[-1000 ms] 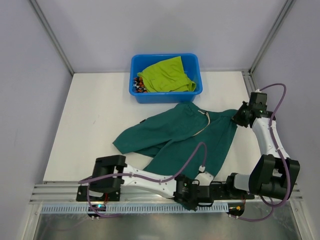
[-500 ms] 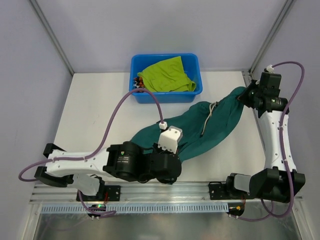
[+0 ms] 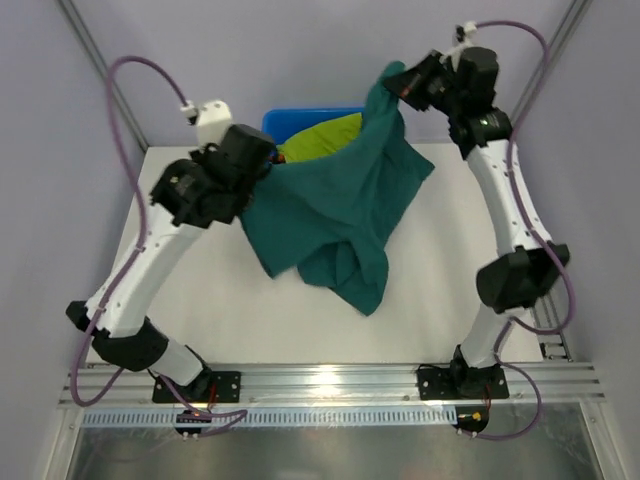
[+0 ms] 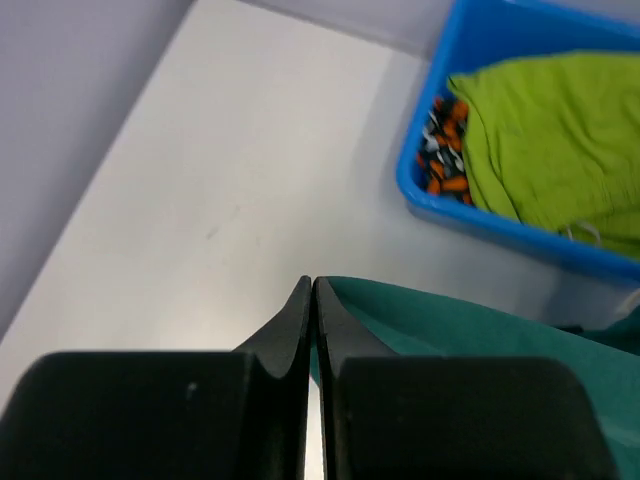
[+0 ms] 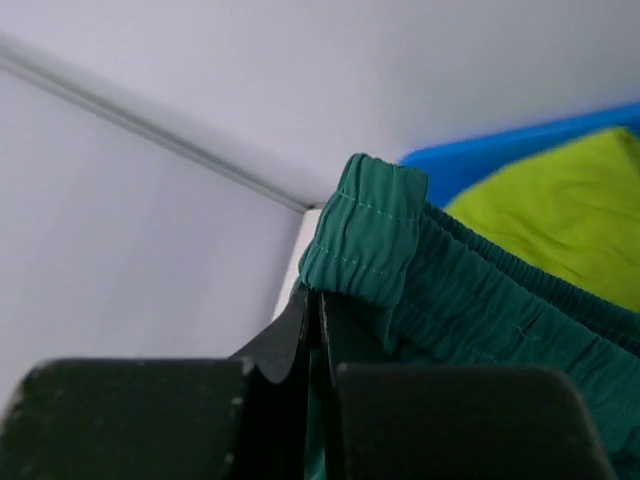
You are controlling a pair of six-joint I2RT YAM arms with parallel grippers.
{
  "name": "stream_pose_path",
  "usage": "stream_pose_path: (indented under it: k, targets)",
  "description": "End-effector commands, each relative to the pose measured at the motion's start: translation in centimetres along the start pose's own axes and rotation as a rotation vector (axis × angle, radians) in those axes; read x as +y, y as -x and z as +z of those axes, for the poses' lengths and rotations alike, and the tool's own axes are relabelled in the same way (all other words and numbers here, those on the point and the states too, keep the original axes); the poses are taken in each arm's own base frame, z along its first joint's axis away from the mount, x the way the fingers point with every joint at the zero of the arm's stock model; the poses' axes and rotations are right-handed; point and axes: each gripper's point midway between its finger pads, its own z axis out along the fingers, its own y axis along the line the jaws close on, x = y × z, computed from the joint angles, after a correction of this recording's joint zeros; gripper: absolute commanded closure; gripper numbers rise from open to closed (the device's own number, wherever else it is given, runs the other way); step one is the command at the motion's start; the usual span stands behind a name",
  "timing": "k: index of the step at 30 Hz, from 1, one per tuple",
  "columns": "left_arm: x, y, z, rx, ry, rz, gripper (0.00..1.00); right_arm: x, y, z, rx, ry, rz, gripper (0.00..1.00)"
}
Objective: Fold and stack the shorts
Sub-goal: Flatten out the shorts at the center of the board.
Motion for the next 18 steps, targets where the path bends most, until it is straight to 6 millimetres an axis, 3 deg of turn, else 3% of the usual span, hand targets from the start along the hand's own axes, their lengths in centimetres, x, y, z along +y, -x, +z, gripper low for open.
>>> stream_pose_path:
  k: [1,3,5,8,9,10,11,12,13,14,15,16,17,18]
  targets:
    - [8.7,9.8,-3.6,-0.218,0.059,-0.146,1.0,19.5,4.0,-2.6,-0.095,0.521,-0.097,0.96]
    - [10.0,11.6,-4.6,-0.258,0.043,-0.155,1.0,22.6,4.2,-3.2,-0.086,0.664,-0.035,0.96]
    - [9.5,12.8,-6.1,-0.279,-0.068,-0.179,1.0,24.4,5.0,-5.2,-0.106,0.763,0.018,0.96]
    - [9.0,12.7,-8.3,-0.28,-0.228,-0.199,1.0,23.0,4.2,-6.8,-0.121,0.707,0.01,0.96]
    - [8.3,11.7,-8.3,-0.252,-0.267,-0.184,1.0,22.1,4.1,-7.1,-0.13,0.672,-0.021,0.97]
    - [8.6,11.3,-9.5,-0.252,-0.329,-0.192,1.0,18.8,3.0,-5.9,-0.102,0.588,-0.006,0.97]
    - [7.7,10.6,-10.2,-0.231,-0.407,-0.181,1.0,18.6,3.2,-8.3,-0.114,0.562,-0.017,0.97]
    - [6.2,9.9,-11.2,-0.205,-0.521,-0.169,1.0,17.2,3.1,-8.9,-0.127,0.518,-0.042,0.96]
    - [4.9,7.7,-10.9,-0.138,-0.575,-0.148,1.0,12.0,2.1,-7.9,-0.104,0.375,-0.009,0.97]
    - [5.2,6.7,-12.3,-0.126,-0.641,-0.165,1.0,9.9,1.8,-8.6,-0.108,0.303,-0.011,0.96]
    - [4.0,5.7,-13.6,-0.098,-0.751,-0.168,1.0,8.2,1.0,-11.3,-0.097,0.213,-0.001,0.97]
    - [2.8,2.3,-12.2,-0.001,-0.756,-0.166,1.0,3.9,-0.9,-11.3,-0.055,0.094,0.006,0.96]
    - [2.6,0.9,-12.4,0.034,-0.787,-0.182,1.0,-0.7,-1.8,-12.7,-0.031,-0.06,0.043,0.96]
    - [3.1,0.2,-13.7,0.025,-0.849,-0.215,1.0,-2.0,-2.0,-15.1,-0.054,-0.117,0.022,0.96]
